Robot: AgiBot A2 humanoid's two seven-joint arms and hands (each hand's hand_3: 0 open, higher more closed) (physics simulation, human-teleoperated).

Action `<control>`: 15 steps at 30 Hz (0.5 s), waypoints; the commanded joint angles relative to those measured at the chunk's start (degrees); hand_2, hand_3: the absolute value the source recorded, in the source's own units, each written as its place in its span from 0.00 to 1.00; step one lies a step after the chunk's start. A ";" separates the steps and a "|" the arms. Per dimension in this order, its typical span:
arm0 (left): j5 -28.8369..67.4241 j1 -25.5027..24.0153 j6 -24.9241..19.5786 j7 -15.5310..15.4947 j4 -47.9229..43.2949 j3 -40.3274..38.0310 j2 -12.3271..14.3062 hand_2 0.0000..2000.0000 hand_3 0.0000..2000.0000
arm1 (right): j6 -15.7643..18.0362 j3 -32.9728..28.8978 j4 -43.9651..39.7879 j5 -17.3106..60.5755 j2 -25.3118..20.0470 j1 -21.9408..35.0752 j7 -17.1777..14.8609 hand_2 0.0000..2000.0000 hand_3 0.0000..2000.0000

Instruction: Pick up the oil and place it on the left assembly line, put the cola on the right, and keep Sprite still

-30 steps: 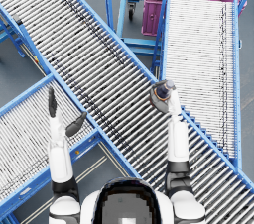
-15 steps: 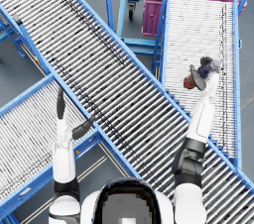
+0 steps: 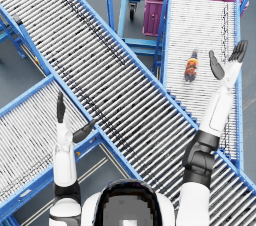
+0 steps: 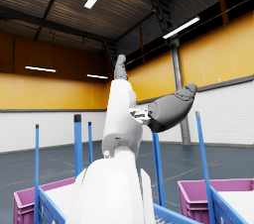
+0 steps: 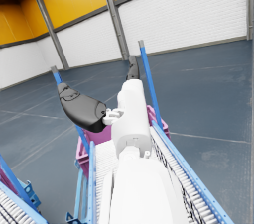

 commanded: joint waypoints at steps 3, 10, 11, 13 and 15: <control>0.00 4.49 0.00 0.00 2.36 -0.75 -0.51 0.00 0.00 | -0.01 5.53 27.60 0.03 -1.01 -12.48 0.00 0.00 0.00; 0.00 6.85 0.00 0.00 6.61 -2.82 -0.82 0.00 0.00 | -0.02 10.12 42.93 0.07 -1.05 -23.64 0.00 0.00 0.00; 0.00 7.13 0.00 0.00 7.52 -3.07 -0.85 0.00 0.00 | -0.02 10.28 43.96 0.07 -1.10 -24.35 0.00 0.00 0.00; 0.00 7.31 0.00 0.00 9.64 -3.55 -0.83 0.00 0.00 | -0.02 10.90 46.01 0.08 -1.11 -26.41 0.00 0.00 0.00; 0.00 6.85 0.00 0.00 11.55 -3.91 -0.72 0.00 0.00 | -0.02 11.89 47.70 0.08 -1.05 -28.60 0.00 0.00 0.00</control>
